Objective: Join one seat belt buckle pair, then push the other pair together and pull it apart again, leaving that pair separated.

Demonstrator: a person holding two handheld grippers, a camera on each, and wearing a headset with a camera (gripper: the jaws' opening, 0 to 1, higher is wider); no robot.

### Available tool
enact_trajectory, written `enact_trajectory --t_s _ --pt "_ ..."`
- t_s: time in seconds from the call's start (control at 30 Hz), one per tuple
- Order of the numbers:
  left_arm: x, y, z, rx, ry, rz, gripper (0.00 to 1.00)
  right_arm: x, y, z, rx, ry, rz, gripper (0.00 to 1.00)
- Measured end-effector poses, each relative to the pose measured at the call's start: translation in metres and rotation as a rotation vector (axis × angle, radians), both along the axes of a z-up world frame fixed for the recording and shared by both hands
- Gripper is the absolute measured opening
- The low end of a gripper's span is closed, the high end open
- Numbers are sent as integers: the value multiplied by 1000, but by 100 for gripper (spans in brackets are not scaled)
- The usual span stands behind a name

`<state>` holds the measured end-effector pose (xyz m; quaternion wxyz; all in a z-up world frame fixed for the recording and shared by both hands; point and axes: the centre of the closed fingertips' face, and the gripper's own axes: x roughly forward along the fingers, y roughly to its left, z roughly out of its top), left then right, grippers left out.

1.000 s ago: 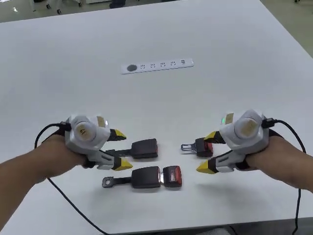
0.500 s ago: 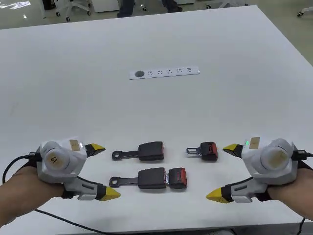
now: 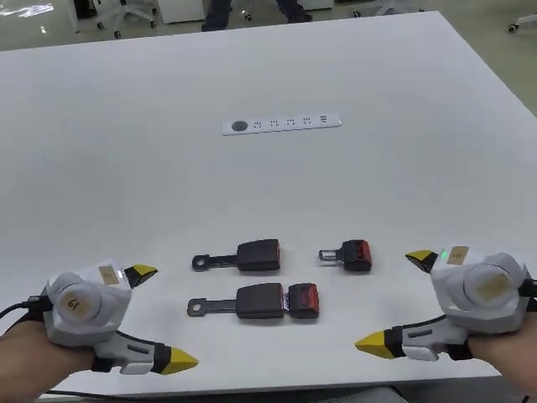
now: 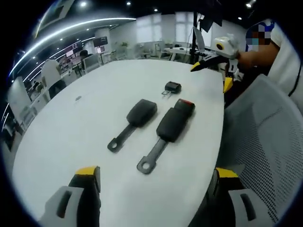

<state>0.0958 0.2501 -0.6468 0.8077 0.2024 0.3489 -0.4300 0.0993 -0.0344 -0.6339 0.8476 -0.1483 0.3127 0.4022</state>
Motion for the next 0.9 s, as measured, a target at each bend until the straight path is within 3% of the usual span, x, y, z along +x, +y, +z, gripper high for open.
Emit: enact_trajectory --t_s 0.13,0.27,0.33,0.37,0.43,0.53,0.67,0.9 --pt "0 -5 5 -15 -14 2 100 -7 0 -6 -20 1 22 100" --pt "0 -4 -1 20 -27 -20 100 -6 -1 -1 -9 -6 16 100" --pt "-3 -11 3 18 -29 -28 100 -5 -1 0 -12 -8 14 100" --pt "-1 -14 7 4 -55 -40 100 -5 -2 0 -17 -11 14 100" --pt "-1 -20 13 -14 -70 -39 100 -7 -2 1 -19 -10 15 100" --pt "-5 -27 17 -29 -70 -39 100 -10 1 4 -16 -12 12 100" --pt "-6 -22 12 -12 -57 -34 100 -13 3 2 -3 -7 2 100" --pt "-8 -20 19 -24 -64 1 100 -19 7 2 0 0 15 100"
